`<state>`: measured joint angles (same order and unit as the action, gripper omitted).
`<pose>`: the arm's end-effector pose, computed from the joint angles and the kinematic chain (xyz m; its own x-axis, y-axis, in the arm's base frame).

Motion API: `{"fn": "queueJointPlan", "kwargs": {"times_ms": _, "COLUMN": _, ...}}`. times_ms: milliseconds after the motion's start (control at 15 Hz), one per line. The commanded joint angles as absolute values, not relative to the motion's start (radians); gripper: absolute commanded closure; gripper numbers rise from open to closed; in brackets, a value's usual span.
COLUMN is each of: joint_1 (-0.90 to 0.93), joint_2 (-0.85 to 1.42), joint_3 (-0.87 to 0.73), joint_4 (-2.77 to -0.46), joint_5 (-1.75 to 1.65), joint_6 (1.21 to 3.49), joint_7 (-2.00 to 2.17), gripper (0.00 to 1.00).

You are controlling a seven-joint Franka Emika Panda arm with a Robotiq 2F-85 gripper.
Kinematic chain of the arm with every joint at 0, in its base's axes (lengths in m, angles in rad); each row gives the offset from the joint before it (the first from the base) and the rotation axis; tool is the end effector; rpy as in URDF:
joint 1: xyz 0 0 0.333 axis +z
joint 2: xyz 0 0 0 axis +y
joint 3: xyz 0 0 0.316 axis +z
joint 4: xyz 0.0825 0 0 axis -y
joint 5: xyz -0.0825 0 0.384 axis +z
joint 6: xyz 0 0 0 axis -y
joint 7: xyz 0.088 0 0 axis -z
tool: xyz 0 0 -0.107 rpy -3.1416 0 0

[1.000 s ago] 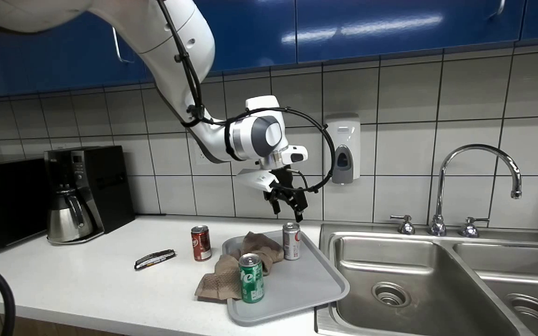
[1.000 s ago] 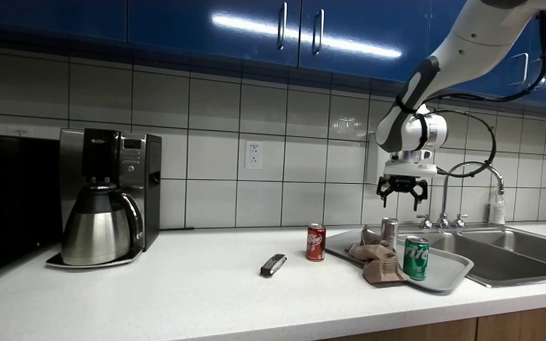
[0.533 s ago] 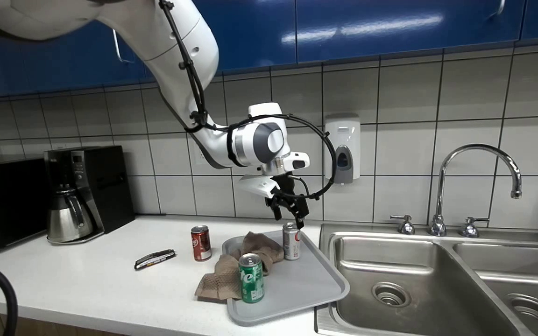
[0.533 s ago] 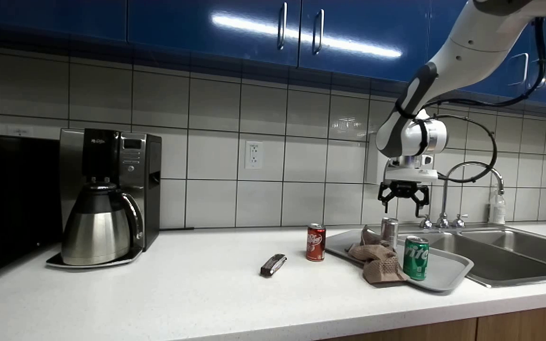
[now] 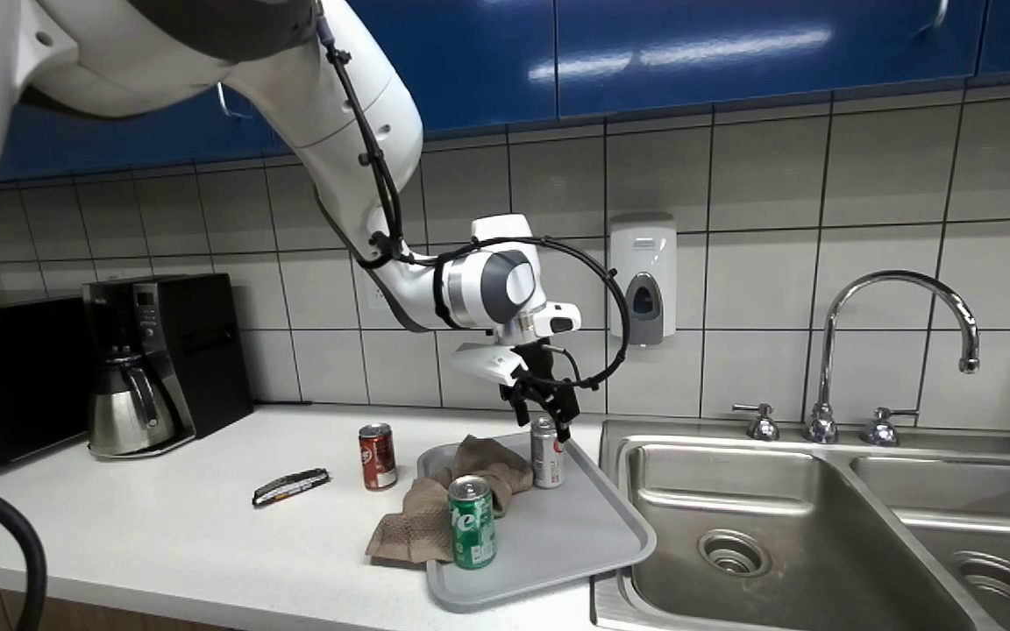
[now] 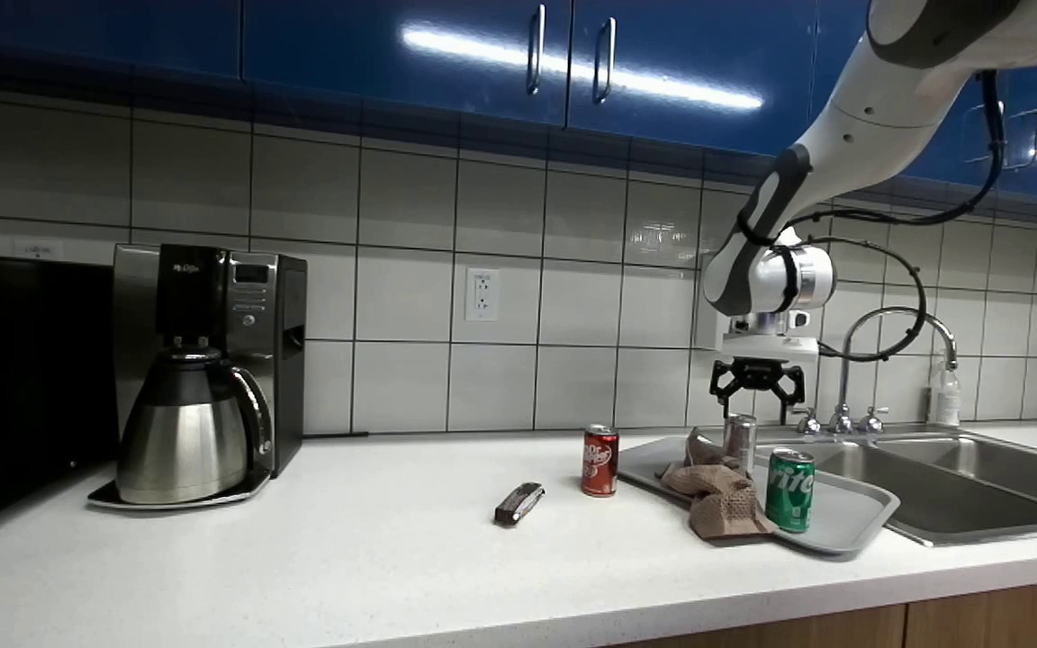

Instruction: Move the objects off of the tray

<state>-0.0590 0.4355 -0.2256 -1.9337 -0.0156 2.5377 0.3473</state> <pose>0.6170 -0.1716 0.2829 0.8157 -0.5425 0.2006 -0.5600 -0.8275 0.0394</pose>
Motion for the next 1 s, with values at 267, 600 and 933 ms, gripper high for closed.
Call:
{"fn": "queueJointPlan", "kwargs": {"times_ms": 267, "joint_1": -0.073, "joint_2": 0.561, "joint_3": -0.196, "joint_4": -1.758, "joint_5": 0.024, "joint_6": 2.469, "joint_7": 0.352, "gripper": 0.00}}
{"fn": "queueJointPlan", "kwargs": {"times_ms": 600, "joint_1": -0.073, "joint_2": 0.605, "joint_3": -0.193, "joint_4": -1.707, "joint_5": 0.036, "joint_6": 2.455, "joint_7": 0.353, "gripper": 0.00}}
{"fn": "queueJointPlan", "kwargs": {"times_ms": 933, "joint_1": -0.074, "joint_2": 0.630, "joint_3": -0.194, "joint_4": -1.682, "joint_5": 0.039, "joint_6": 2.440, "joint_7": 0.354, "gripper": 0.00}}
